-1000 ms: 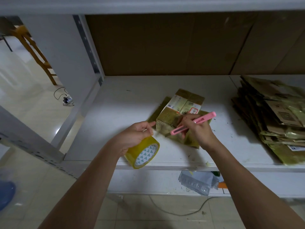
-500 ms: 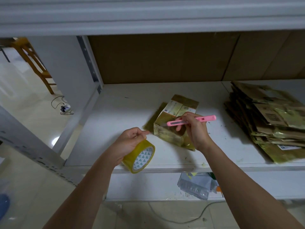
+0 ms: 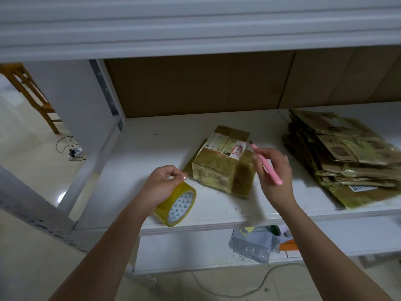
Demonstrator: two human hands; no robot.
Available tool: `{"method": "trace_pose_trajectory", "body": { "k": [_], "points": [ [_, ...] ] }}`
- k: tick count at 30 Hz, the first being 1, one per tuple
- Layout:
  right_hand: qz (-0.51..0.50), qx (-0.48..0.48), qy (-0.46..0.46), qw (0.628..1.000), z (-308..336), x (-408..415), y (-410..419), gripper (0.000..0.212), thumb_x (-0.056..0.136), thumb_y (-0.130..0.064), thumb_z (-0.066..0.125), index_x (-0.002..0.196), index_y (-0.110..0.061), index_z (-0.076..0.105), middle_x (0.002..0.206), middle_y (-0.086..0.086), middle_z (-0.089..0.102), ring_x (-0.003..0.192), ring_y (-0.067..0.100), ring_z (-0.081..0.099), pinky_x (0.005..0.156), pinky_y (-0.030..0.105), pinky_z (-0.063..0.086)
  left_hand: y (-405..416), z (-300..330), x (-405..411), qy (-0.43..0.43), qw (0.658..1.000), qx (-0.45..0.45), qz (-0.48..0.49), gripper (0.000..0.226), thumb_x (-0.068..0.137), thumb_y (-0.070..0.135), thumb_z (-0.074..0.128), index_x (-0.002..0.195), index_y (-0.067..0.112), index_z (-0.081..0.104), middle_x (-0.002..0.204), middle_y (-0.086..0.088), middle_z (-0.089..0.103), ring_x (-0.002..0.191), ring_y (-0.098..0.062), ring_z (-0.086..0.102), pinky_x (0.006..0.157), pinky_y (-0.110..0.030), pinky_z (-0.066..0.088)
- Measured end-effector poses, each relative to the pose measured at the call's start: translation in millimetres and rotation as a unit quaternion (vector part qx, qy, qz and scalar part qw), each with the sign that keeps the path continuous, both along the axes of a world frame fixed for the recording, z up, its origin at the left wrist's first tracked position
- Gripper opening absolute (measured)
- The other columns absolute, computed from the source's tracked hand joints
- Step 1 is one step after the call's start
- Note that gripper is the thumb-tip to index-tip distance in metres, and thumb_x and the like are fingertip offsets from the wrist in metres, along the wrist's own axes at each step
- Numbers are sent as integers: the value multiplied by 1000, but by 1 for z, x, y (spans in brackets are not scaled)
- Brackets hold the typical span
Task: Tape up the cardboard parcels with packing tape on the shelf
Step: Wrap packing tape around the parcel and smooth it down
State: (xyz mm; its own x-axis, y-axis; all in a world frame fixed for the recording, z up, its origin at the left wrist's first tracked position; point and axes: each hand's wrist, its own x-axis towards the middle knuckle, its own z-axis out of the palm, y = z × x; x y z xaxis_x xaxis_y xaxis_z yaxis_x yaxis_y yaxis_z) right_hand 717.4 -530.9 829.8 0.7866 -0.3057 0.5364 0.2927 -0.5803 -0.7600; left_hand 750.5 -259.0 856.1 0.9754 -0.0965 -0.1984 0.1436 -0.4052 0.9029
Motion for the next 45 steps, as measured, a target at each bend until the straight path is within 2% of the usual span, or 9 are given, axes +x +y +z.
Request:
{"method": "trace_pose_trajectory", "body": {
  "k": [3,9,15,19,24,31,38,42,45],
  "points": [
    [-43,-123,80,988,-29,-7,-25,31,85,1,64,114,-11,67,110,7,67,97,29,57,85,5,27,-6,-7,-1,2,1000,17,-1,16,91,26,68,82,13,68,93,1,71,98,-23,65,88,-36,50],
    [-58,-243,260,933,-54,-24,-47,74,61,7,66,133,-8,57,113,13,60,101,35,47,75,28,23,-9,-10,0,-6,999,36,-3,20,90,29,70,80,11,68,88,5,71,96,-22,65,85,-37,52],
    [-120,-280,224,926,-41,-30,-36,51,75,5,60,124,-7,66,117,23,63,106,44,50,85,43,43,-6,-6,-4,-20,999,31,-18,12,88,26,72,82,16,73,93,9,73,95,-18,67,85,-35,53],
    [-14,-113,163,980,-2,-38,18,23,85,-3,63,102,-14,74,94,1,70,84,18,58,74,27,43,-3,0,-8,-27,999,20,-25,9,86,27,73,83,18,74,100,12,74,100,-14,66,92,-37,53],
    [165,54,289,941,5,-35,97,29,88,-42,68,102,-17,73,91,-5,73,81,6,66,73,19,50,3,6,-11,-47,998,15,-46,10,86,25,73,79,18,73,102,15,73,100,-7,66,90,-31,53],
    [203,252,261,910,-9,-17,145,23,85,-27,75,66,-18,67,70,-2,67,67,9,61,72,39,56,33,5,-17,-75,994,67,-48,10,85,23,74,77,26,79,90,7,70,86,-1,65,74,-20,48],
    [140,309,241,909,-20,8,175,23,86,-19,74,65,-12,67,64,-4,61,69,19,60,71,50,59,68,-1,-22,-43,999,7,21,55,91,40,65,139,43,38,102,-2,63,95,-14,65,72,-22,52],
    [105,374,241,889,-27,14,184,19,89,-15,70,72,-8,68,70,6,60,69,23,64,60,40,61,101,-10,-31,-12,998,-55,-10,68,71,61,64,106,2,66,99,-20,69,101,-31,67,98,-51,50],
    [114,337,246,902,-33,16,196,17,87,-11,72,72,-5,72,62,-2,63,64,17,63,63,40,61,112,-15,-36,-24,995,-102,0,74,66,61,72,85,-10,59,81,-24,61,80,-25,67,94,-47,51]
  ]
}}
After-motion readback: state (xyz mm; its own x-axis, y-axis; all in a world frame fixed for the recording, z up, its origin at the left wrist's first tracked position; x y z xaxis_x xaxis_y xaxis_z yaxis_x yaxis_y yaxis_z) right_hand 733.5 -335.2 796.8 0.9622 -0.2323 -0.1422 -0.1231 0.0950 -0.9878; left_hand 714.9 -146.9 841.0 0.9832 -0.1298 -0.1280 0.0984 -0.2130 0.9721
